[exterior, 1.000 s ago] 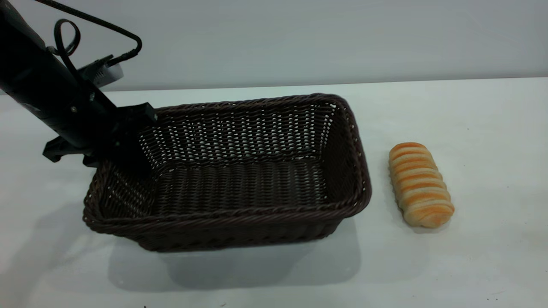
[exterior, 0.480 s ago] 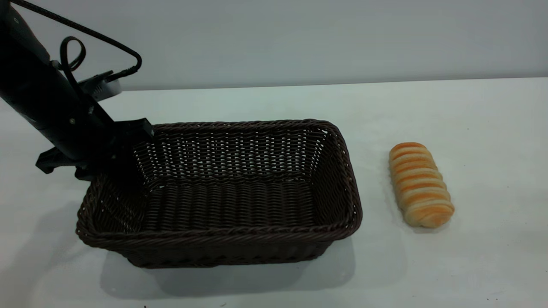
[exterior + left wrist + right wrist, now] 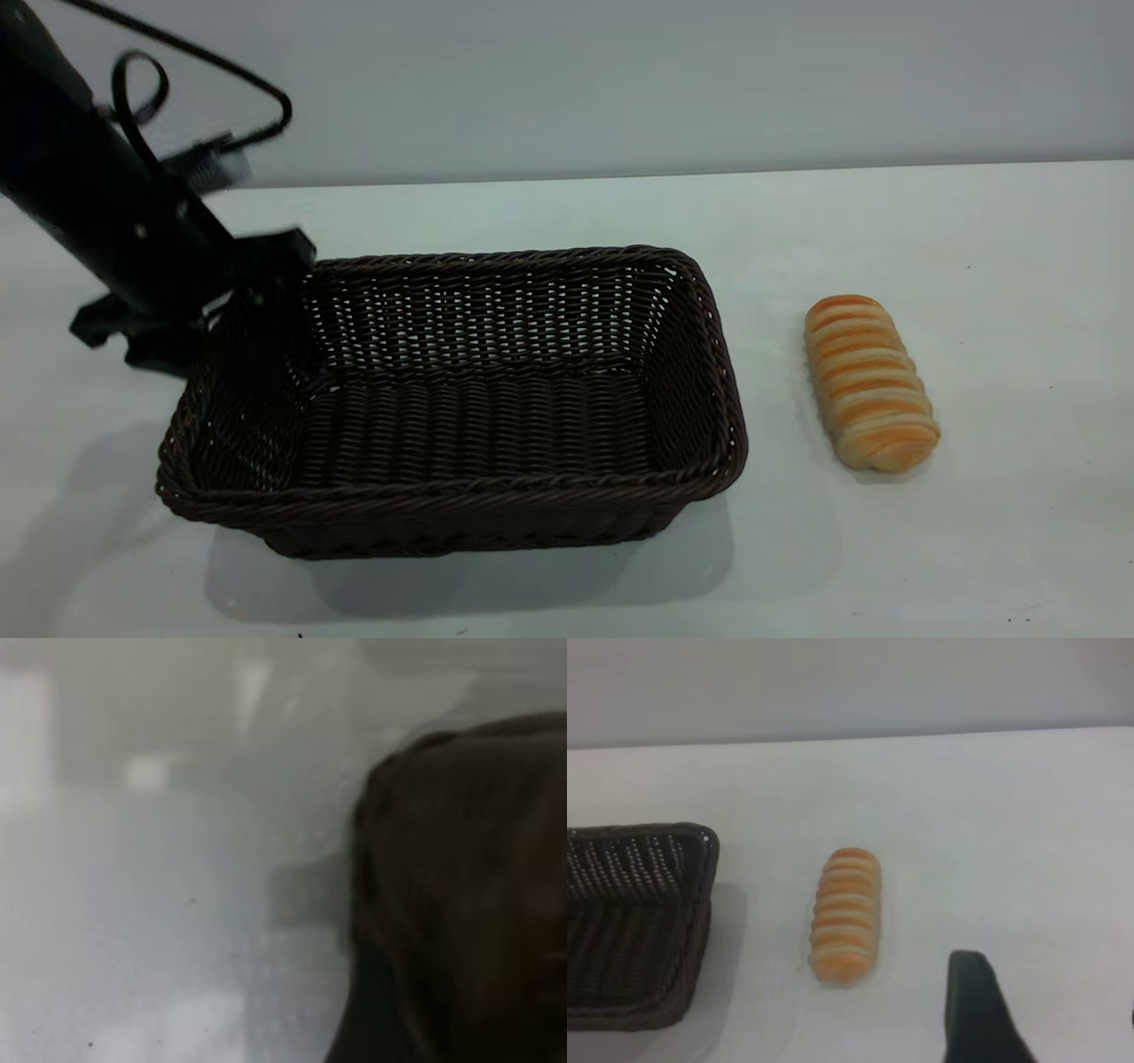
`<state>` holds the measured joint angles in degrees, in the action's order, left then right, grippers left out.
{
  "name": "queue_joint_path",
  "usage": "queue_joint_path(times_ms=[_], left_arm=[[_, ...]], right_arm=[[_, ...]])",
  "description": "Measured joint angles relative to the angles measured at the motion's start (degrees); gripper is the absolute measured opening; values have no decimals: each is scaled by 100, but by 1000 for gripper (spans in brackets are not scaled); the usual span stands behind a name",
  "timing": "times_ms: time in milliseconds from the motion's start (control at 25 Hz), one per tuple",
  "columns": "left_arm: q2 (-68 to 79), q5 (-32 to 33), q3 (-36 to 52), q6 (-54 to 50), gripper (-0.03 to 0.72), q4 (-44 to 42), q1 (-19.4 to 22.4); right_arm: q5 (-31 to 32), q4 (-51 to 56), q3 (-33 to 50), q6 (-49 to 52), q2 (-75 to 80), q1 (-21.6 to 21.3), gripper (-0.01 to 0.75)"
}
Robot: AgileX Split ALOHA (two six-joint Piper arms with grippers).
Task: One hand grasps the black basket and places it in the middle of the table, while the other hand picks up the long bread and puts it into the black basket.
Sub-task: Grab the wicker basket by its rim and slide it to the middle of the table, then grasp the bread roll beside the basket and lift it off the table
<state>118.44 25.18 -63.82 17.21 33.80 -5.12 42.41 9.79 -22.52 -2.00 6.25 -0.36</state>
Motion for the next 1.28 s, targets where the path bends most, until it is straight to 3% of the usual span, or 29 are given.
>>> queue_joint_path(times_ms=[160, 520, 720, 880, 1080, 1280], left_arm=[[-527, 129, 0, 0, 591, -170, 0], [-1827, 1104, 0, -207, 585, -958, 0], [-2943, 989, 0, -175, 585, -838, 0], [-4087, 808, 0, 362, 585, -198, 0], [-5649, 860, 0, 1307, 585, 947, 0], [-7215, 1095, 0, 1606, 585, 1316, 0]], right_arm=[[0, 0, 0, 0, 0, 0, 399], [-31, 80, 0, -20, 25, 0, 399], [-401, 1066, 0, -650, 540, 0, 399], [-973, 2328, 1, -1924, 1729, 0, 399], [-1701, 4461, 6, -4252, 3758, 0, 399], [-1996, 6823, -192, -6614, 5545, 0, 399]])
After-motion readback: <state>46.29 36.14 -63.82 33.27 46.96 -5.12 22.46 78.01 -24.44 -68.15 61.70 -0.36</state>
